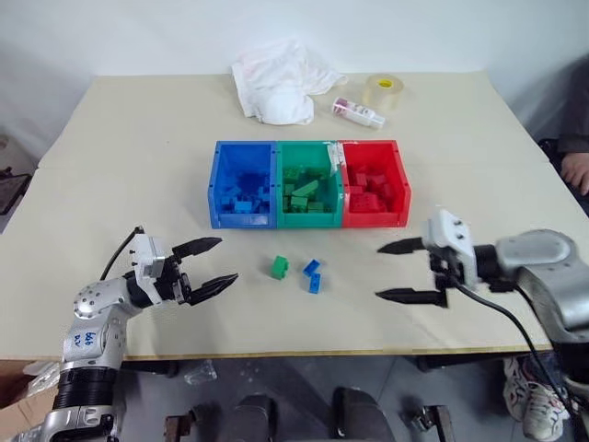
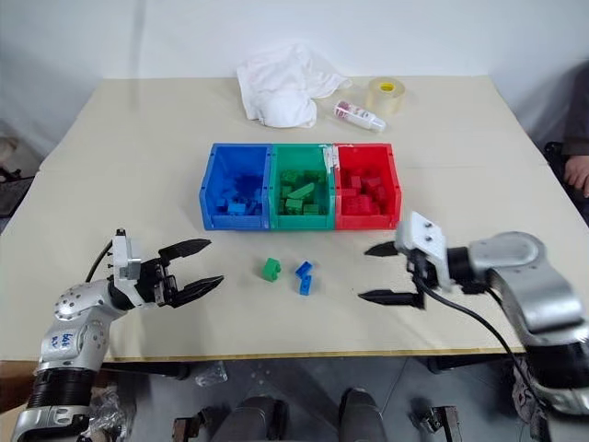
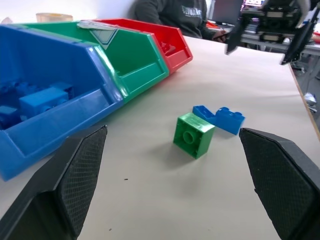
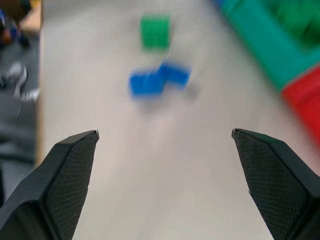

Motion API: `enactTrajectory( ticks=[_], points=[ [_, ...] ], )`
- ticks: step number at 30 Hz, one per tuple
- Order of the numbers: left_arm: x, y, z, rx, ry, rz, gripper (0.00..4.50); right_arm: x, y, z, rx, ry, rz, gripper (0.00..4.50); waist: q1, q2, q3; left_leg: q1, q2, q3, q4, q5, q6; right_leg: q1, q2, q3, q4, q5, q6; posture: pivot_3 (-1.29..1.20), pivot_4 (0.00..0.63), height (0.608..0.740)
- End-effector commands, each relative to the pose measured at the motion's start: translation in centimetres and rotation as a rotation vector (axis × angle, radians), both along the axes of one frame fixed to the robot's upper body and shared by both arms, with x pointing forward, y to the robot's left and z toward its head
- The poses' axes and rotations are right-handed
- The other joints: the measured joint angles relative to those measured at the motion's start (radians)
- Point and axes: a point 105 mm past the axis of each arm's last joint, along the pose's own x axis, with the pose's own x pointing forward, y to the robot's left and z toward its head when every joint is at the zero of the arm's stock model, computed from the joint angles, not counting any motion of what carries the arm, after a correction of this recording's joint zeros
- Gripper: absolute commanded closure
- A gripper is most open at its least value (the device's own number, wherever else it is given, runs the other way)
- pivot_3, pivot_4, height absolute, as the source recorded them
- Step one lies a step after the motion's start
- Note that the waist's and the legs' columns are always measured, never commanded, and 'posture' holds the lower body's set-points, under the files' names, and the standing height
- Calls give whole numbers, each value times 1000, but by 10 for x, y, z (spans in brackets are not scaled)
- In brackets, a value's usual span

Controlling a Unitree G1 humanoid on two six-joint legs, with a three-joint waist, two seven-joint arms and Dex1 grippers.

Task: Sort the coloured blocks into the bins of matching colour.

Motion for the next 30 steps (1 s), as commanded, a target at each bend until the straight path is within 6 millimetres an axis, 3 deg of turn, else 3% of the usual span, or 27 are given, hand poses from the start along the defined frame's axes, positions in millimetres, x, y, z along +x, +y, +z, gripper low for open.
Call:
enactTrajectory(
  ticks=[1, 8, 16, 21, 25, 30],
  points=[
    [-1, 5, 5, 8, -29, 1, 0, -11, 1, 7, -13, -22, 21, 38, -1, 0, 0, 0, 0, 0, 0, 0, 0, 0, 0, 0, 0, 0, 0, 0, 150, 740],
    [-1, -1, 10, -3, -48, -3, 0, 1, 42, -7, 21, -35, 66, 38, -2, 0, 0, 0, 0, 0, 0, 0, 0, 0, 0, 0, 0, 0, 0, 0, 150, 740],
    [-13, -4, 8, -10, -48, 5, 0, 27, 89, -38, 44, -38, 83, 38, -4, 0, 0, 0, -1, -1, 0, 0, 0, -1, -1, 1, 1, 0, 0, 0, 150, 740],
    [-18, -2, 8, -12, -49, 24, 0, 34, 105, -49, 43, -40, 109, 38, -3, 0, 0, 0, -1, -2, 0, 0, 0, -1, 0, 0, 2, 0, 0, 0, 150, 740],
    [-20, -2, 7, -15, -44, 32, 0, 33, 110, -46, 63, -46, 121, 938, -4, 0, 0, 0, -1, -2, 0, 0, 0, -1, 0, 0, 2, 0, 0, 0, 150, 740],
    [-19, -3, 6, -19, -42, 36, 0, 32, 107, -37, 71, -71, 122, 2704, -4, 0, 0, 0, -1, -2, 0, 0, 0, -1, 0, 0, 2, 0, 0, 0, 150, 740]
  ],
)
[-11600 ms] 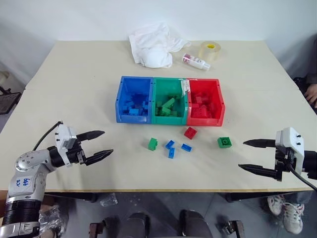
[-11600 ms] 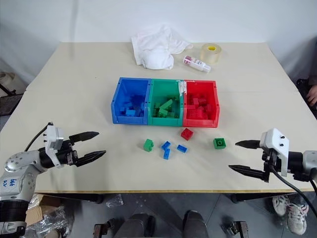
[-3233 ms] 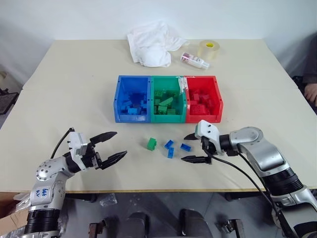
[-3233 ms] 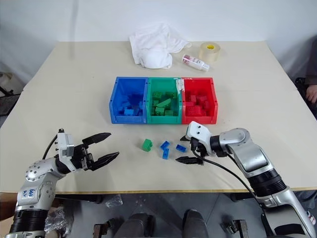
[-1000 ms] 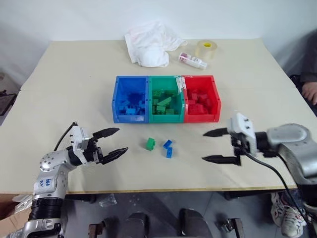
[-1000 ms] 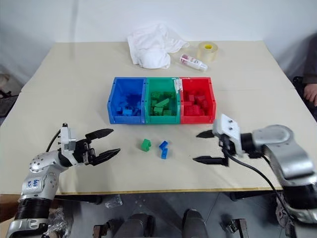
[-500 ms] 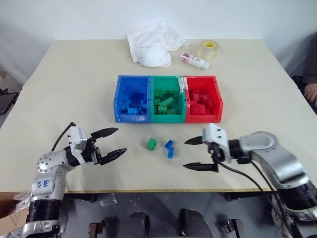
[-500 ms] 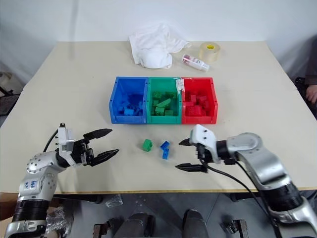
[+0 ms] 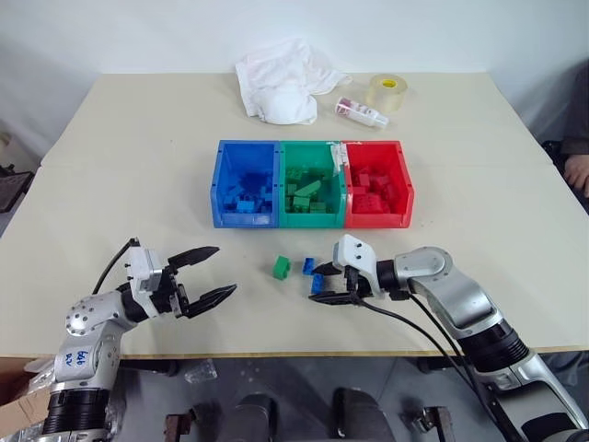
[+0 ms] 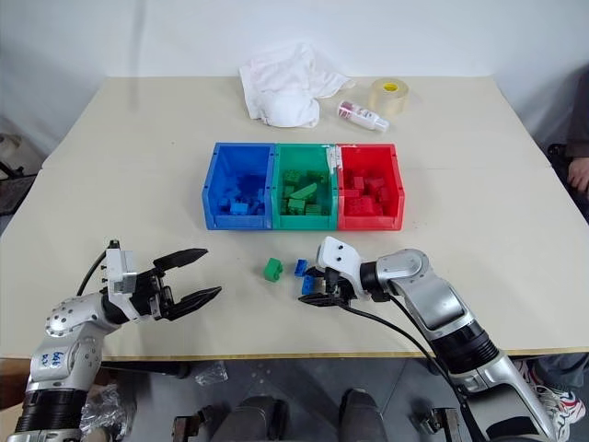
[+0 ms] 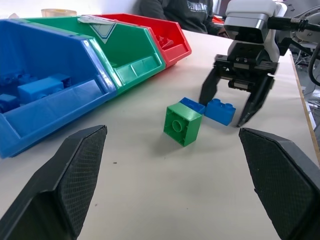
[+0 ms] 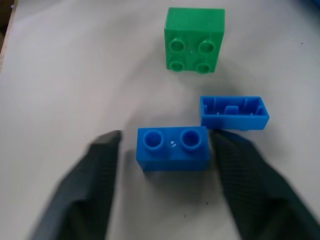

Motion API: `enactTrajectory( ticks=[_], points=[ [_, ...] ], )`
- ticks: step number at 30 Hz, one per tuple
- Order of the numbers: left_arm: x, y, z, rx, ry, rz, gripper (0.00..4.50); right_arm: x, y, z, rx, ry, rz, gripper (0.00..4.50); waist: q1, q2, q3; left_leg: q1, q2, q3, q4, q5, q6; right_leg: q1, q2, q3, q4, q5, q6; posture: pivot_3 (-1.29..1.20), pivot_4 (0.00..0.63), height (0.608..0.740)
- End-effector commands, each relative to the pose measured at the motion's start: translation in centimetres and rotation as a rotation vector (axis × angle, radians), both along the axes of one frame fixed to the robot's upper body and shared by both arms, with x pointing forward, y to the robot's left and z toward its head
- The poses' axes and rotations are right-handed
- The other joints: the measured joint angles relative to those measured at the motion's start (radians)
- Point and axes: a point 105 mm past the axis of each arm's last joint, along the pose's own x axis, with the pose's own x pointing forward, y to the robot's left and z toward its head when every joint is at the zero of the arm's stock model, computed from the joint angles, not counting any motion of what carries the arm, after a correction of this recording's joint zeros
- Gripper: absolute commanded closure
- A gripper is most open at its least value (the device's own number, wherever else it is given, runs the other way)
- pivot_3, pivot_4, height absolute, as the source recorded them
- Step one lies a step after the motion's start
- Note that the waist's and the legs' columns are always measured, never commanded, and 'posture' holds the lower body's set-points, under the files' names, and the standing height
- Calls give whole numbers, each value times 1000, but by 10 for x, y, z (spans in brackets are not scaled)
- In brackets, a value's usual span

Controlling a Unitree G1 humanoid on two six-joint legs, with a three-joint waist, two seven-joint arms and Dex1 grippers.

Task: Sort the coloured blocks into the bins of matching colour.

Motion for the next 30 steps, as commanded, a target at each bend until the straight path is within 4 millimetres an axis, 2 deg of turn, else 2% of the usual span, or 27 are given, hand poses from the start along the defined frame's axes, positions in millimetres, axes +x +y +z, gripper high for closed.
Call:
enactTrajectory(
  ticks=[1, 2, 5, 9, 14, 18, 20, 21, 25, 27, 30],
  points=[
    [-2, 0, 11, -24, -46, 1, 0, -2, 1, 20, 37, -60, 20, 3019, 0, 0, 0, 0, 0, 0, 0, 0, 0, 0, 0, 0, 0, 0, 0, 0, 150, 740],
    [-1, 0, 11, -24, -46, 1, 0, -2, 1, 24, 47, -68, 20, 3039, -1, 0, 0, 0, 0, 0, 0, 0, 0, 0, 0, 0, 0, 0, 0, 0, 150, 740],
    [0, -1, 11, -27, -49, 2, 0, 8, 12, 60, 158, -129, 8, 3037, -1, 0, 0, 0, 0, 0, 0, 0, 0, 0, 0, 0, 0, 0, 0, 0, 150, 740],
    [4, -2, 11, -30, -52, -1, 0, 32, 30, 98, 240, -220, -14, 3037, -9, 0, 0, 0, 1, 1, 0, 0, -1, -1, 1, 0, 1, 0, 0, 0, 150, 740],
    [9, -4, 13, -36, -66, -3, 0, 75, 67, 124, 298, -317, -70, 3037, -27, 0, 0, 1, 0, -1, -1, 0, -1, -1, 1, 0, 3, 0, -1, 0, 150, 740],
    [10, -6, 13, -38, -72, -2, 0, 94, 94, 138, 349, -381, -92, 3037, -41, 0, 0, 1, -1, -2, -2, 0, -1, -2, 0, -1, 5, 0, -1, 0, 150, 740],
    [10, -6, 13, -39, -74, -1, 0, 107, 100, 143, 376, -375, -158, 2304, -52, 0, 0, 1, -1, -3, -2, 0, -1, -2, 0, -1, 6, 0, -1, 0, 150, 740],
    [9, -6, 13, -39, -75, 1, 0, 109, 102, 146, 393, -384, -166, 2105, -54, 0, 0, 1, -1, -4, -3, 0, -1, -2, 0, -2, 6, 0, -1, 0, 150, 740],
    [8, -5, 13, -40, -76, 7, 0, 111, 103, 150, 421, -403, -157, 708, -57, 0, 0, 1, -1, -5, -3, 0, -1, -2, 0, -2, 6, 0, -1, 0, 150, 740],
    [7, -4, 13, -39, -74, 8, 0, 108, 98, 149, 427, -408, -134, 39, -59, 0, 0, 1, -1, -5, -3, 0, -1, -2, 0, -2, 6, 0, -1, 0, 150, 740],
    [9, -5, 12, -40, -70, 1, 0, 99, 81, 142, 416, -396, -84, 12, -56, 0, 0, 1, -1, -5, -3, 0, -1, -2, 0, -2, 6, 0, -1, 0, 150, 740]
  ],
)
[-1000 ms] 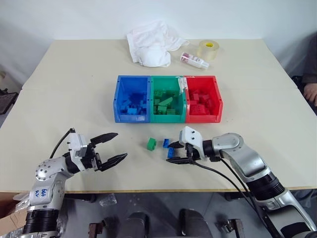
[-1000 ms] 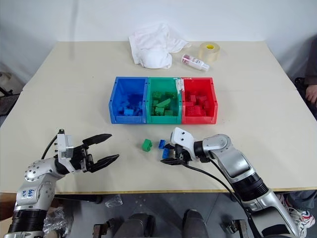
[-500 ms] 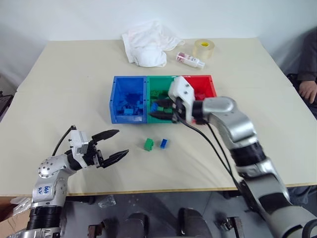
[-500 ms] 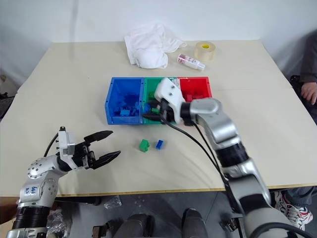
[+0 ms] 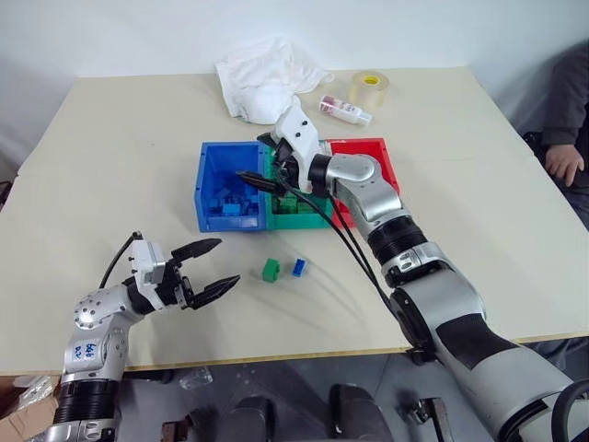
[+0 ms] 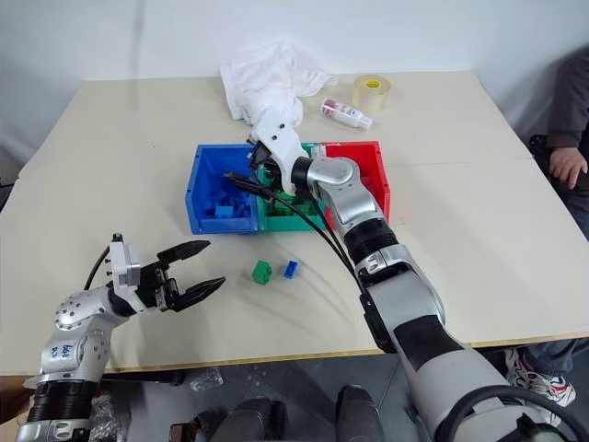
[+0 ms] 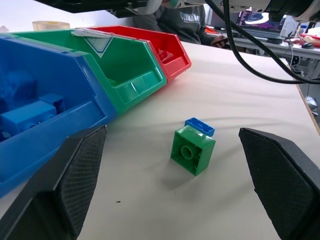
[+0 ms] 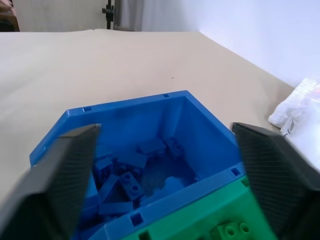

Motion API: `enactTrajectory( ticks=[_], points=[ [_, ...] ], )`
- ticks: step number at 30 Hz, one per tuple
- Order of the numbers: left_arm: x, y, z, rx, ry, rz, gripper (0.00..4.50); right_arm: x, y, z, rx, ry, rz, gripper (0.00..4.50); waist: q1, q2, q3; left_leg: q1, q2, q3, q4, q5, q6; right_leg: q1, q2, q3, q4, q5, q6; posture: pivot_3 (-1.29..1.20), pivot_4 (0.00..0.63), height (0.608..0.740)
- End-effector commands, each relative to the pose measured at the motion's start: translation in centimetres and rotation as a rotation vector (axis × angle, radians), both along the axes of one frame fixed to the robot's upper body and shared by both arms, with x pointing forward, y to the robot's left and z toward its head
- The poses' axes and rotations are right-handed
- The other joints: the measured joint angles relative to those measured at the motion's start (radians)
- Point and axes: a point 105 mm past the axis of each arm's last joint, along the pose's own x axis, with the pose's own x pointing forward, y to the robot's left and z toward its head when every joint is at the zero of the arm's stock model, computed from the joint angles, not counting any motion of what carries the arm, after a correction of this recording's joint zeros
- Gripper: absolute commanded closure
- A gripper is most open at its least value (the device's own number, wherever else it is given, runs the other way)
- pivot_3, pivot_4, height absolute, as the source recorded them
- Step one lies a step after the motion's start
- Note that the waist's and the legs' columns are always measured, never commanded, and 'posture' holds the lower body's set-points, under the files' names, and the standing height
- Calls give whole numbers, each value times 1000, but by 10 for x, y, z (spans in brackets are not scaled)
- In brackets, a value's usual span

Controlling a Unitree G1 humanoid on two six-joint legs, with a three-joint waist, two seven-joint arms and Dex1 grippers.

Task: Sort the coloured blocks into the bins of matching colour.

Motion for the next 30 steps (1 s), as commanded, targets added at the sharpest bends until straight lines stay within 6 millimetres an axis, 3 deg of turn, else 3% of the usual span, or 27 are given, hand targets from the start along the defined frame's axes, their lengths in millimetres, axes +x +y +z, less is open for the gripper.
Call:
enactTrajectory(
  ticks=[1, 6, 11, 15, 19, 22, 25, 28, 30],
  points=[
    [0, -1, 7, -5, -38, -8, 0, -16, -18, 7, 0, -42, 80, 12, 4, 0, 0, 0, 0, 0, 0, 0, 0, 0, 0, 0, 0, 0, 0, 0, 150, 740],
    [4, -5, 6, -8, -33, -33, 0, -48, -65, -18, -77, 38, 123, 12, 14, 0, 0, 0, -2, -2, 2, 0, 0, 2, -1, 1, -1, 0, 0, 0, 150, 740],
    [7, -6, 4, -3, -23, -55, 0, -95, -118, -46, -204, 165, 163, 12, 32, 0, 0, 0, -1, 1, 1, 0, 0, 1, -1, 1, -1, 0, 0, 0, 150, 740],
    [8, -4, 5, 4, -23, -67, 0, -120, -168, -66, -284, 249, 37, 12, 42, 0, 0, 0, -1, 3, 2, 0, 1, 2, -1, 2, -4, 0, 0, 0, 150, 740],
    [6, -2, 5, 8, -19, -70, 0, -139, -195, -76, -336, 331, -35, 12, 57, 0, 0, 0, 0, 6, 3, -1, 1, 2, -1, 3, -6, 0, 1, 0, 150, 740],
    [4, 1, 4, 11, -13, -70, 0, -145, -201, -79, -350, 353, -54, 12, 58, 0, 0, 0, 2, 8, 3, 0, 1, 3, 0, 3, -7, 0, 1, 0, 150, 740],
    [4, 2, 5, 14, -11, -69, 0, -139, -188, -81, -346, 357, -49, 12, 57, 0, 0, 0, 2, 8, 3, 0, 1, 3, 0, 3, -7, 0, 1, 0, 150, 740],
    [8, 0, 6, 12, -21, -62, 0, -125, -162, -89, -327, 359, -25, 12, 55, -1, 0, 0, 2, 8, 3, 0, 1, 2, 0, 3, -7, 0, 1, 0, 150, 740],
    [9, -6, 8, -3, -36, -64, 0, -110, -134, -100, -309, 354, -5, 12, 55, -1, 0, 0, 3, 7, 3, 0, 0, 2, 0, 3, -7, 0, 0, 0, 150, 740]
  ],
)
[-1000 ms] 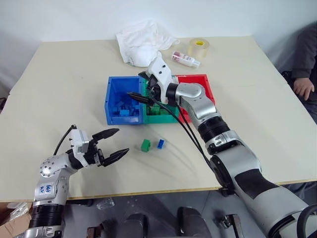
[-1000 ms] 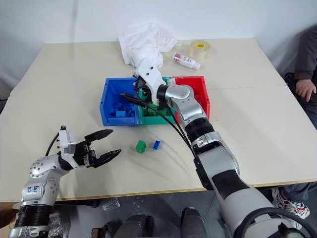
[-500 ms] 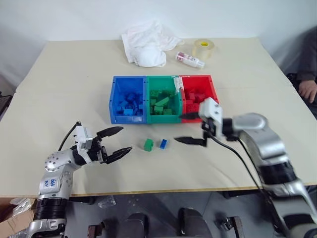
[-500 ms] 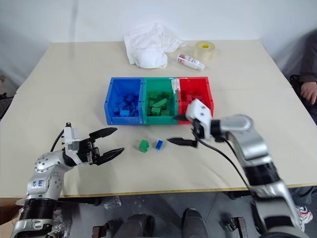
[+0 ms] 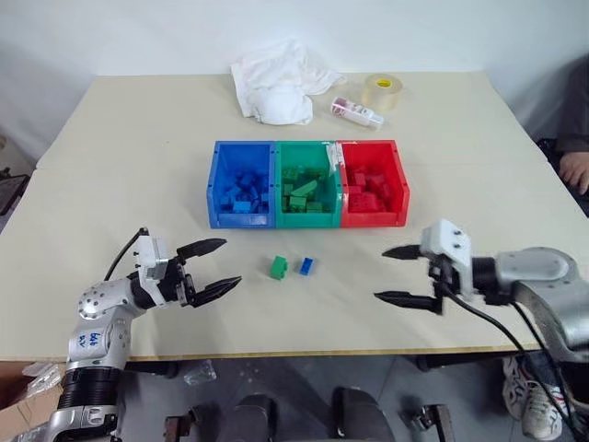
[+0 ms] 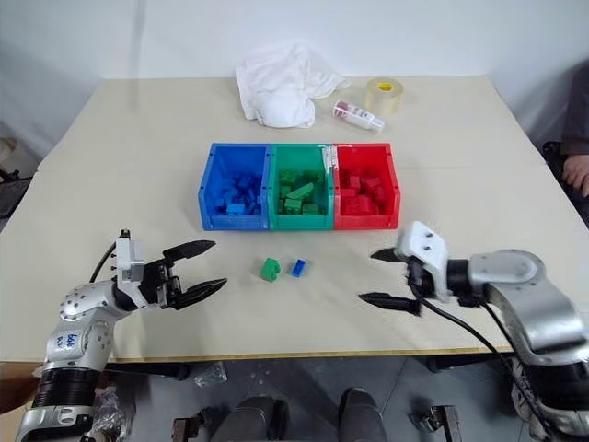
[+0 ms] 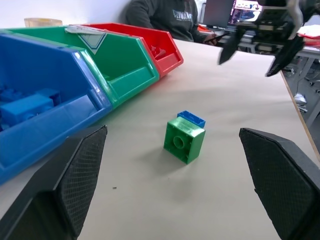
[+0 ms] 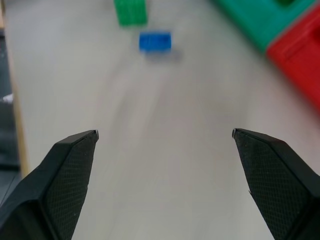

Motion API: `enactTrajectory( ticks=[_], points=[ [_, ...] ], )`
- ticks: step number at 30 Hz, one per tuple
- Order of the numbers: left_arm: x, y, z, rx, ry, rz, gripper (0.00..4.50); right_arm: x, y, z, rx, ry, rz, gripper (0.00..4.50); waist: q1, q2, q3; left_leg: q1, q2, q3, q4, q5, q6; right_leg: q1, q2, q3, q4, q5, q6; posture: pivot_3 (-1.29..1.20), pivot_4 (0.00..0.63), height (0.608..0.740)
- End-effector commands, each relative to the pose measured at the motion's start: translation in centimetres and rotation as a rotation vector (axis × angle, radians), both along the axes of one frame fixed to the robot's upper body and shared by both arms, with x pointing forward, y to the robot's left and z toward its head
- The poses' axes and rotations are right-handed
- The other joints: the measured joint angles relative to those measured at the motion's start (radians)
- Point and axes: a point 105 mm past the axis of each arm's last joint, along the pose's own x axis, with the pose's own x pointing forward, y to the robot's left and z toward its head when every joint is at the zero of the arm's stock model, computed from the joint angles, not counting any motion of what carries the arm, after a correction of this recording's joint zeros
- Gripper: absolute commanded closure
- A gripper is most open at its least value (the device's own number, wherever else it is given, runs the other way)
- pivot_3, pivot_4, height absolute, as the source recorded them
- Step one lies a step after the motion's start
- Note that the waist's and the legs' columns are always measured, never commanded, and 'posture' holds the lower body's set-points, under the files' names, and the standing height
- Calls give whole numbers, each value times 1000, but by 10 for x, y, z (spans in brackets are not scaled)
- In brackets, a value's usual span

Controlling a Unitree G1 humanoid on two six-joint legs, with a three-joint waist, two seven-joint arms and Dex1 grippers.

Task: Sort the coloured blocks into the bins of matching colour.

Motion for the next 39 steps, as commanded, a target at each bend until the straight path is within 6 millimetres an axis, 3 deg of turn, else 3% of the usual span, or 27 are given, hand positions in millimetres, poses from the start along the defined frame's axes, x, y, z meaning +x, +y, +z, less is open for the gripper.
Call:
enactTrajectory(
  ticks=[1, 3, 10, 13, 18, 21, 26, 30, 36, 39],
  points=[
    [1, -6, 9, -21, -46, 3, 0, 18, 40, -16, 12, -8, 28, 12, 0, 0, 0, 0, 0, 0, 0, 0, 0, 0, 0, 0, 0, 0, 0, 0, 150, 740],
    [-1, -8, 9, -24, -47, 4, 0, 30, 59, -21, 2, -32, 41, 12, 0, 0, 0, 0, -1, 0, 0, 0, 0, -1, 0, 0, 1, 0, 0, 0, 150, 740],
    [-8, -1, 8, -23, -49, 49, 0, 46, 81, -30, -17, -57, 73, 12, 0, 0, 0, -1, -4, -4, 0, 0, 1, 0, -2, 0, 1, 0, 0, 0, 150, 740],
    [-12, -1, 7, -24, -49, 59, 0, 41, 83, -35, -35, -53, 120, 570, -2, 0, 0, -1, -3, -4, 0, 0, 1, -1, -1, -1, 2, 0, 0, 0, 150, 740],
    [-15, 1, 6, -23, -48, 75, 0, 37, 82, -29, -16, -69, 133, 2238, -2, 0, 0, -1, -3, -4, 0, 0, 1, -1, -1, -1, 2, 0, 0, 0, 150, 740],
    [-17, 2, 6, -23, -50, 80, 0, 37, 85, -15, 25, -97, 143, 3052, -1, 0, 0, -1, -3, -4, 0, 0, 1, -1, -1, -1, 2, 0, 0, 0, 150, 740],
    [-19, 2, 5, -23, -51, 82, 0, 44, 101, 22, 122, -171, 160, 3052, -2, 0, 0, -1, -3, -4, 0, 0, 0, -1, -1, -1, 2, 0, 0, 0, 150, 740],
    [-19, 2, 5, -21, -52, 78, 0, 67, 127, 68, 247, -290, 140, 3052, -20, 0, 0, -1, -2, -3, 0, 0, 0, -1, 0, -1, 2, 0, 0, 0, 150, 740],
    [-18, -3, 4, -19, -54, 66, 0, 100, 169, 98, 287, -391, 96, 3052, -37, 0, 0, 0, -3, -4, -2, 0, 0, -2, 0, -1, 5, 0, -1, 0, 150, 740],
    [-17, -6, 4, -17, -57, 59, 0, 115, 179, 104, 319, -403, 34, 2089, -42, 0, 0, 0, -3, -6, -2, 0, 0, -2, 0, -2, 6, 0, -1, 0, 150, 740]
  ],
)
